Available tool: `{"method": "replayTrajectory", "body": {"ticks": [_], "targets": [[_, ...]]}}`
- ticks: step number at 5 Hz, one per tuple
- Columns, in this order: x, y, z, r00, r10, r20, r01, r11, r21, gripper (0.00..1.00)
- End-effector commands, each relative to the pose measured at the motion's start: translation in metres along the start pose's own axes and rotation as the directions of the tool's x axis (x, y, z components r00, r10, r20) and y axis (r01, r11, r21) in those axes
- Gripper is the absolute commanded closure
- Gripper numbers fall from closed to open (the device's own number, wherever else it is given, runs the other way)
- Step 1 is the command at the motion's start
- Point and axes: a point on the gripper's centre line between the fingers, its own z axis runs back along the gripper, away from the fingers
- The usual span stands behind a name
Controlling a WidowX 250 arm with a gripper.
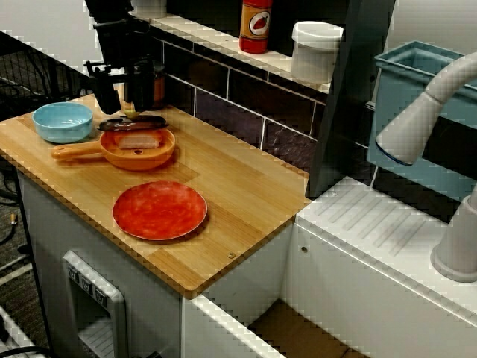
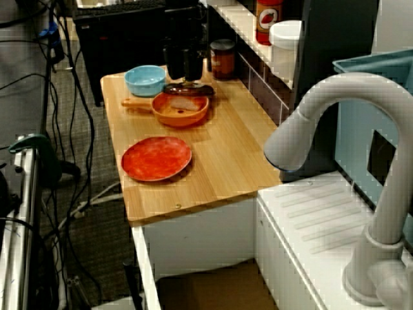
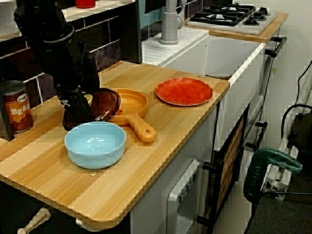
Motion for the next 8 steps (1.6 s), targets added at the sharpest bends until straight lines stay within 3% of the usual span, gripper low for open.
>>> {"method": "replayTrajectory", "body": {"ticks": [1,3,4,7,8], "targets": [[0.0054,-0.0013,0.0113,1.0,-0.004,0.013,0.004,1.0,0.009,0.0],[0.0082,-0.0017,0.0083,1.0,0.005,-0.015,-0.005,1.0,0.007,0.0],[0.0082,-0.0016,0.0082,1.0,0.009,-0.02,-0.009,1.0,0.001,1.0],[0.008,0.0005,0.0114,1.0,0.007,-0.011,-0.007,1.0,-0.018,1.0],[0.0048,0.0011,0.0159,1.0,-0.001,0.015,0.001,1.0,-0.018,1.0]]}}
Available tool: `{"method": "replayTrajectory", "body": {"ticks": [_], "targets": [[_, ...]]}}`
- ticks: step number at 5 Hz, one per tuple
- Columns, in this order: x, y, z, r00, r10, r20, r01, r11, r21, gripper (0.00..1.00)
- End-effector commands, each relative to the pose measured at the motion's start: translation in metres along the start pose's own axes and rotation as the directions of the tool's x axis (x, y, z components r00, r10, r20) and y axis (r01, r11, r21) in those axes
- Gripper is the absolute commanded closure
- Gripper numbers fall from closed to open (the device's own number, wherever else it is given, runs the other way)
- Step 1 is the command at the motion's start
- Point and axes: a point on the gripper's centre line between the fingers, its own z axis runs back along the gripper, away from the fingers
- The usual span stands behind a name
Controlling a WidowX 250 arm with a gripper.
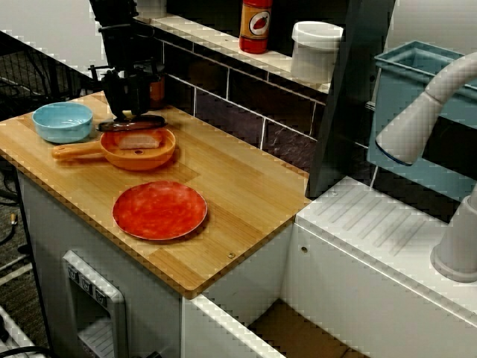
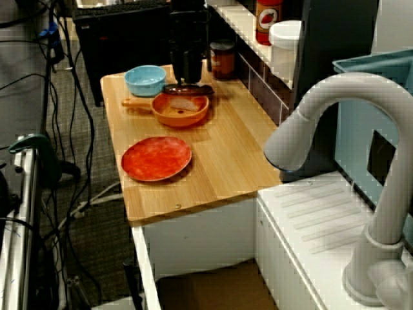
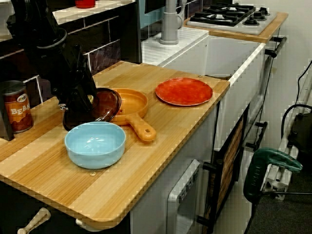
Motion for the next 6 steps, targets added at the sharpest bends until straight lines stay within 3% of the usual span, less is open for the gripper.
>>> {"method": "replayTrajectory", "body": {"ticks": [1,3,6], "targets": [[-0.004,-0.001,0.026,0.996,-0.027,0.084,0.026,1.0,0.01,1.0],[-0.019,-0.01,0.045,0.993,-0.05,0.11,0.048,0.999,0.019,1.0],[-0.061,-0.028,0.043,0.988,-0.101,0.121,0.093,0.993,0.065,1.0]]}}
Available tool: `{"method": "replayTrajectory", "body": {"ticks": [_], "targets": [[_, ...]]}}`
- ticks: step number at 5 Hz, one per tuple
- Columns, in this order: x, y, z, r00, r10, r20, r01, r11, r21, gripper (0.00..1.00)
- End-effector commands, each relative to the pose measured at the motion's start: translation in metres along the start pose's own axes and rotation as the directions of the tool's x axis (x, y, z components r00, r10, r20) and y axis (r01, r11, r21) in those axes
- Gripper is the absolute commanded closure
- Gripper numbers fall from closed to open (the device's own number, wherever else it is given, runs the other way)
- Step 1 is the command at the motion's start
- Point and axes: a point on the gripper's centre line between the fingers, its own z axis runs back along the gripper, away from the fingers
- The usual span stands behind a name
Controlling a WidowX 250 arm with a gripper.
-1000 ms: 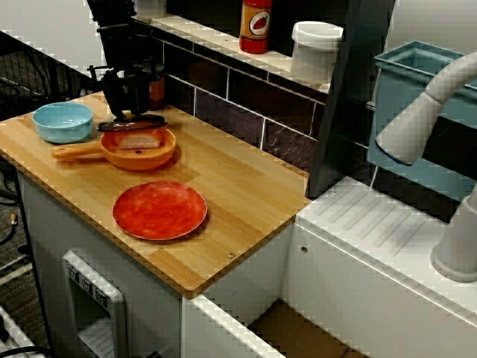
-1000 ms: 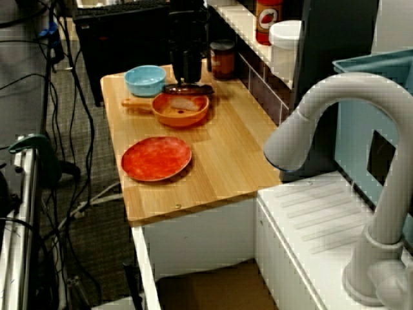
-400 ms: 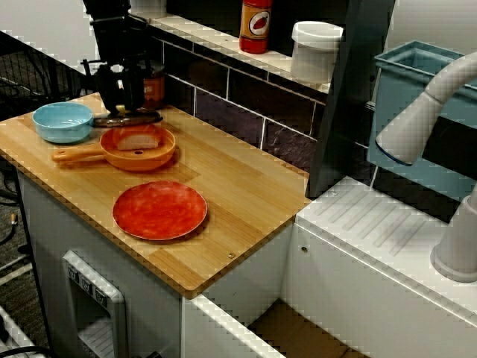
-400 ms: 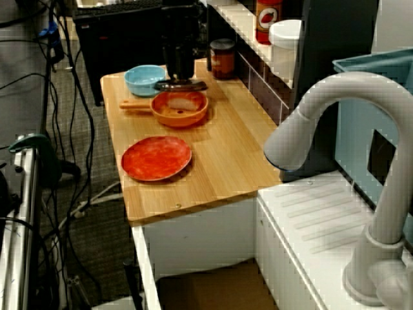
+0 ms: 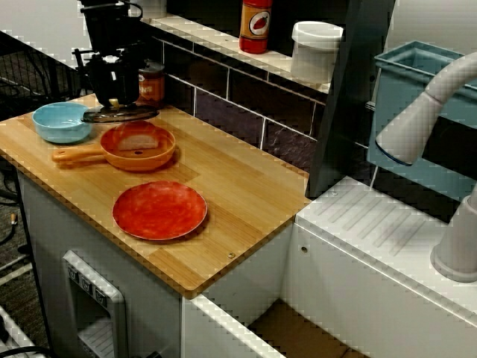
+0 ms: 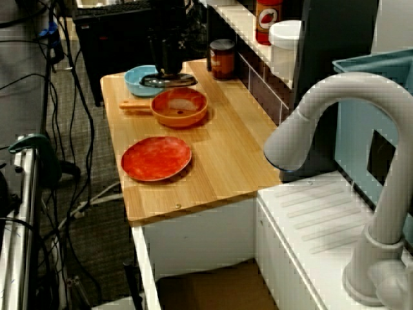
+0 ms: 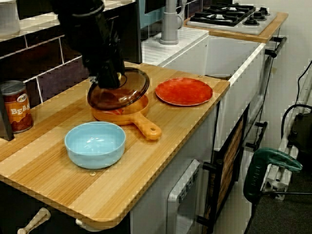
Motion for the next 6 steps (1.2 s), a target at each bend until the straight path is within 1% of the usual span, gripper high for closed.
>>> {"method": "replayTrajectory", "body": {"ticks": [1,2,3,4,5,6], "targets": [[-0.024,-0.012,0.015,0.997,-0.041,0.06,0.038,0.998,0.053,1.0],[-0.038,-0.018,0.014,0.996,-0.057,0.062,0.053,0.997,0.063,1.0],[-0.052,-0.024,0.011,0.994,-0.078,0.071,0.071,0.993,0.089,1.0],[-0.058,-0.026,0.01,0.994,-0.085,0.062,0.08,0.993,0.086,1.0],[-0.061,-0.028,0.008,0.994,-0.093,0.06,0.088,0.992,0.09,1.0],[-0.054,-0.03,0.008,0.994,-0.087,0.065,0.08,0.992,0.101,1.0]]}}
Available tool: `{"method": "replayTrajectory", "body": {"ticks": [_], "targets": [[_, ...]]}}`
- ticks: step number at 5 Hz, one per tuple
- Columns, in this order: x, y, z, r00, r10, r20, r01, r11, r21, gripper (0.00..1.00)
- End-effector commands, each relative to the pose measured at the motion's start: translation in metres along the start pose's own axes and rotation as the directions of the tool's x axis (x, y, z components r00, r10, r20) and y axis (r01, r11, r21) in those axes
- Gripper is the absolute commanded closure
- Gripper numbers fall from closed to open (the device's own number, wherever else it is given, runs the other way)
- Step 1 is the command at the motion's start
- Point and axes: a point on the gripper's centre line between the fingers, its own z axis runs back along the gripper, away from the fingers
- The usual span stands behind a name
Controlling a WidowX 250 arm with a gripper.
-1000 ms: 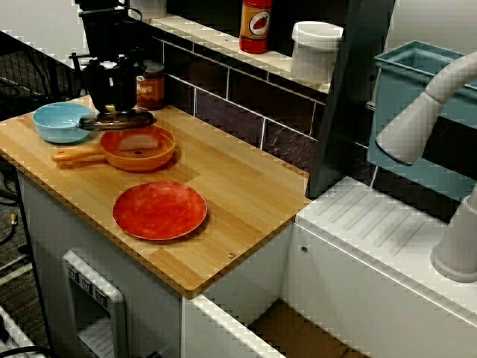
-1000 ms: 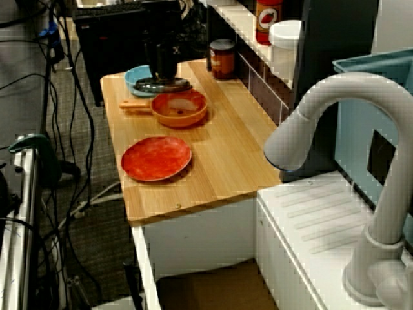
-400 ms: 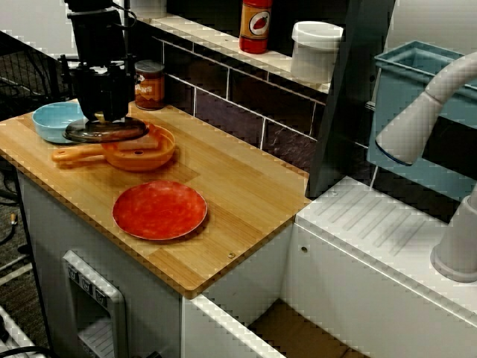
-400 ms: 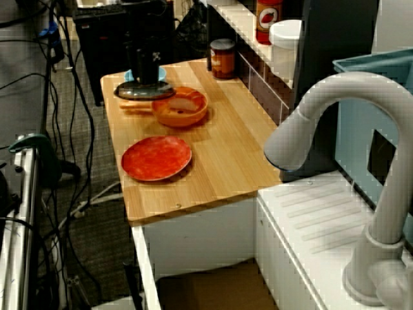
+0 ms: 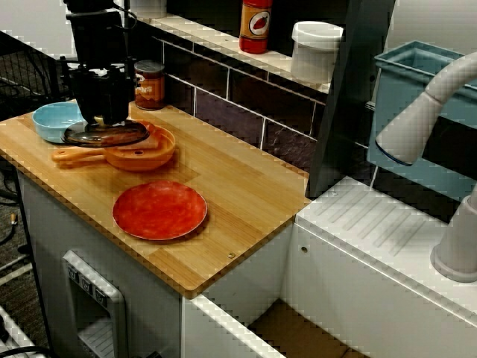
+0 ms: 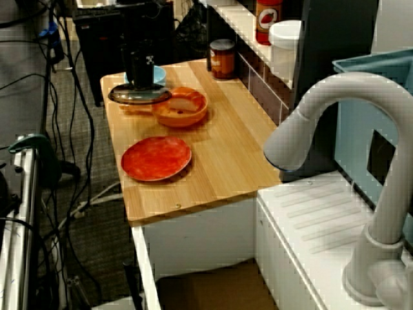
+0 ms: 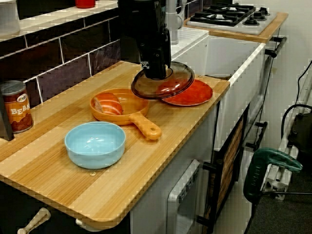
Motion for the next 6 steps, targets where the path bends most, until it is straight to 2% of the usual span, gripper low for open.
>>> {"method": "replayTrajectory", "body": {"ticks": [1,3,4,6], "targets": [[0.022,0.003,0.015,0.998,0.007,0.069,-0.01,0.999,0.038,1.0],[0.049,0.012,0.004,0.995,0.044,0.09,-0.054,0.993,0.103,1.0],[0.057,0.013,0.003,0.993,0.053,0.107,-0.065,0.991,0.116,1.0],[0.066,0.015,0.001,0.992,0.06,0.109,-0.074,0.99,0.123,1.0]]}}
